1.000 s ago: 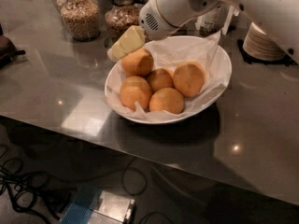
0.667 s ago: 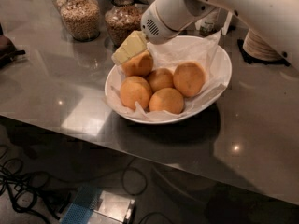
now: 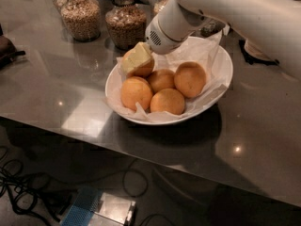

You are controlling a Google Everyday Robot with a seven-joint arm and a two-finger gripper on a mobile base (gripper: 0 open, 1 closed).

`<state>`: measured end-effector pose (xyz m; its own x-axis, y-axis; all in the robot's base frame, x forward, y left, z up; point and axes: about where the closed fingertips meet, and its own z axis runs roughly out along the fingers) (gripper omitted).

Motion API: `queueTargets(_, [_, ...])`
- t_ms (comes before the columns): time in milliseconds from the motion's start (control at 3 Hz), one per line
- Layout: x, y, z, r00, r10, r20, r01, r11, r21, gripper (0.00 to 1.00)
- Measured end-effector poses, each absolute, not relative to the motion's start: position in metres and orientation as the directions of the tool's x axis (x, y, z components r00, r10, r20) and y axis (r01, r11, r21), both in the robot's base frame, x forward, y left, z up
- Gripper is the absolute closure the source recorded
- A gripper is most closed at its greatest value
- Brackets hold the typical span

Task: Pick orange from white bowl

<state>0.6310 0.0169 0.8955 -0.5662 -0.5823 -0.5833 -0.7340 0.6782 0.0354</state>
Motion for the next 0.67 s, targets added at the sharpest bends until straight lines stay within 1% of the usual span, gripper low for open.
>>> queueTargets(333, [0.63,0.016,0.887,-0.584,-0.582,-0.566,-0.727,0.685,0.046,0.23])
queueTargets(667, [0.625,0.028,0.881,-0.583,-0.598,-0.55,-0.745,0.663,0.068,0.41])
